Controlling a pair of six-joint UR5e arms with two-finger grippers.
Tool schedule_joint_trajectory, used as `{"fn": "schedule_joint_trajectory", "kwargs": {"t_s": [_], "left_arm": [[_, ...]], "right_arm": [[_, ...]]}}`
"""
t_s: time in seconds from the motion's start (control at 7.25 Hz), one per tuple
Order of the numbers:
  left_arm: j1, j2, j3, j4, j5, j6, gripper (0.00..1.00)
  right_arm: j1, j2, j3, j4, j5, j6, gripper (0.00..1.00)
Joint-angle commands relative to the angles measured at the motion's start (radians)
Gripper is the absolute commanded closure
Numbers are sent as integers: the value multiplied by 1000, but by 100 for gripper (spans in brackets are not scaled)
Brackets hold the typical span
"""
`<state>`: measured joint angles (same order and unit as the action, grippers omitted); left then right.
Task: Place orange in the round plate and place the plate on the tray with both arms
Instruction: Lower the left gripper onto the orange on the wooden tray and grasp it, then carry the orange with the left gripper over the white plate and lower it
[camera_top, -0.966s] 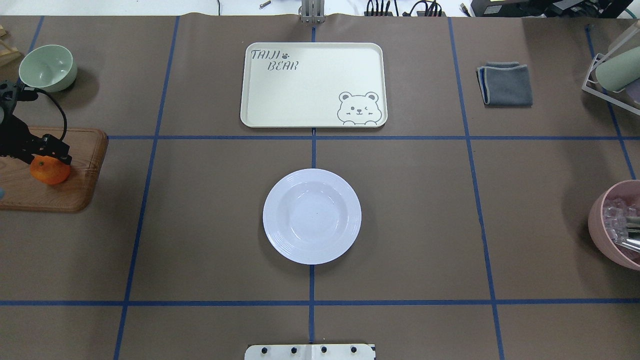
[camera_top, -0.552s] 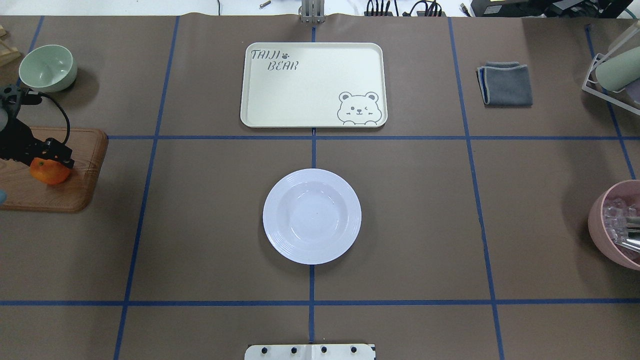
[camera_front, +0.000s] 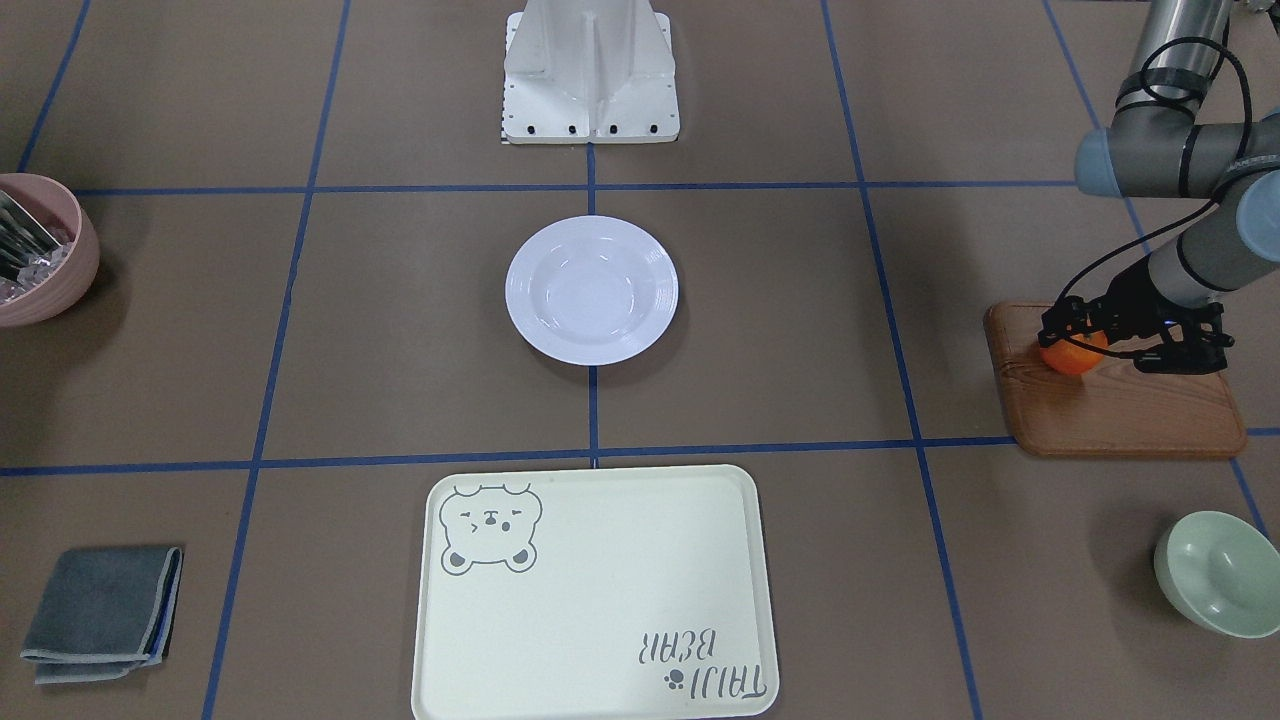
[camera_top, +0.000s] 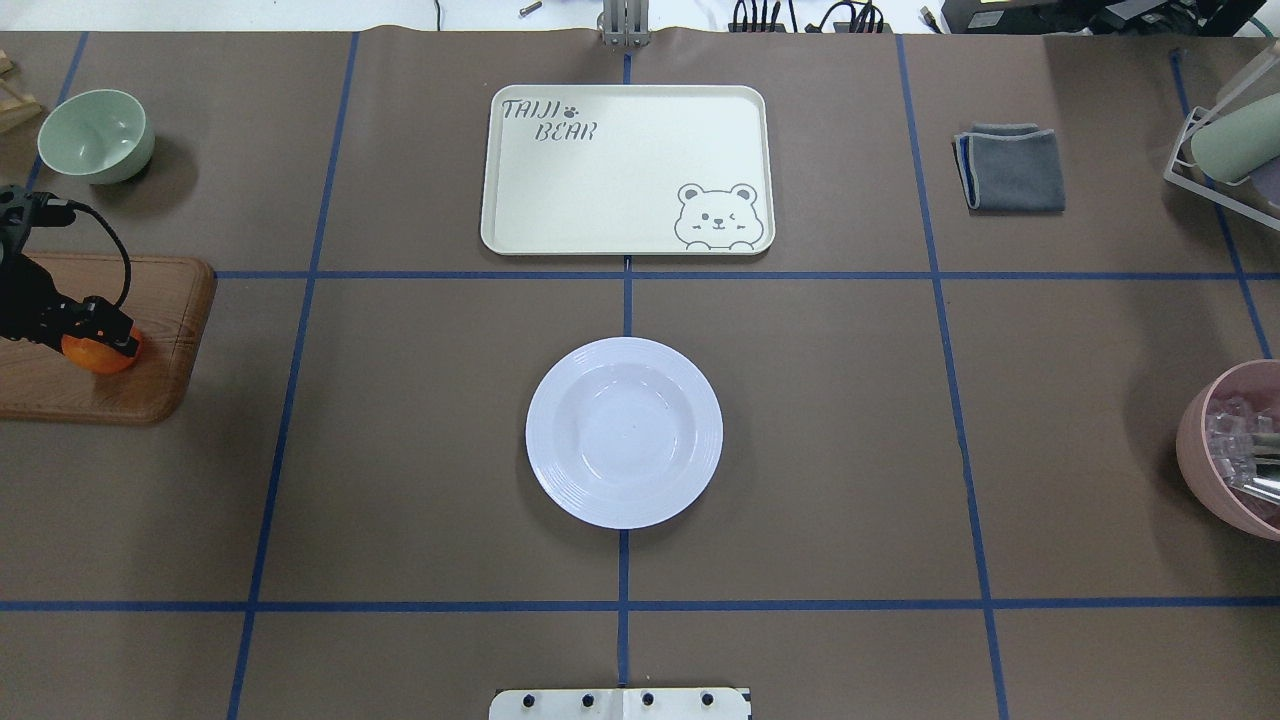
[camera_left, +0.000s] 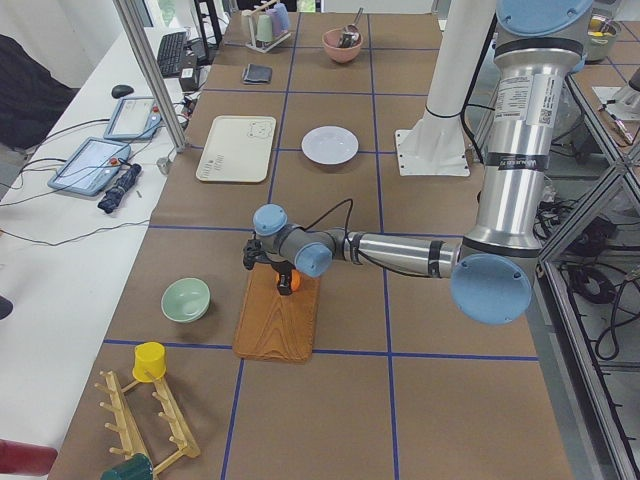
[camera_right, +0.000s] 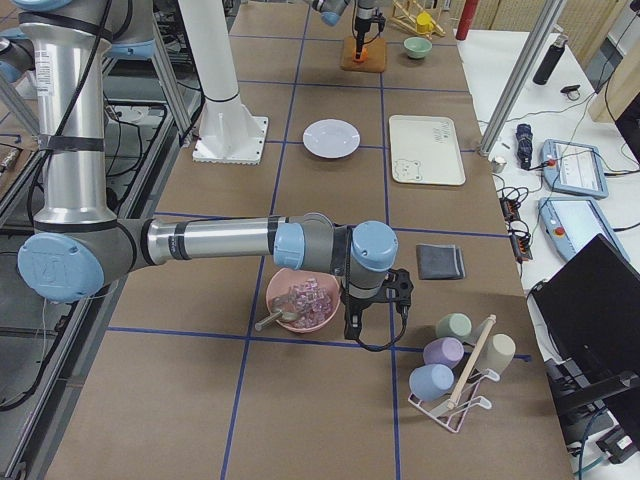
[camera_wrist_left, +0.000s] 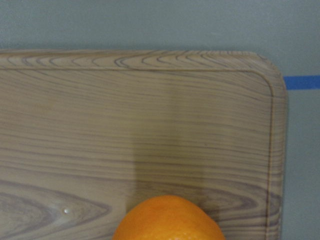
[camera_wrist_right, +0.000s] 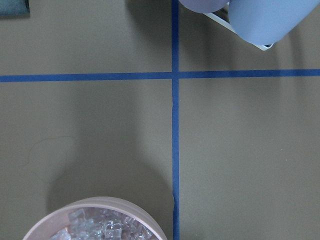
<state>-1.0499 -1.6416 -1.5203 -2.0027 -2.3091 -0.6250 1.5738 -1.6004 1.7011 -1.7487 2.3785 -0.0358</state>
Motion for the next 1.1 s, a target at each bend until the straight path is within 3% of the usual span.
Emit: {"fn": "schedule_joint_trajectory", "kwargs": {"t_s": [0.0, 0.28, 0.41, 0.69, 0.97], "left_arm": [[-4, 13, -32, 2, 0, 1, 100], [-5, 0, -116, 56, 0, -2, 100], [-5, -64, -156, 172, 0, -18, 100], [46, -302, -193, 376, -1, -266, 100], [222, -471, -190, 389, 13, -607, 100]], "right_arm": [[0, 2, -6, 2, -1, 1, 0], [-2, 7, -11, 2, 40, 1, 0], [0, 7, -8, 11, 60, -3, 0], [-2, 7, 2, 14, 27, -15, 0], [-2, -4, -5, 67, 12, -10, 0]]}}
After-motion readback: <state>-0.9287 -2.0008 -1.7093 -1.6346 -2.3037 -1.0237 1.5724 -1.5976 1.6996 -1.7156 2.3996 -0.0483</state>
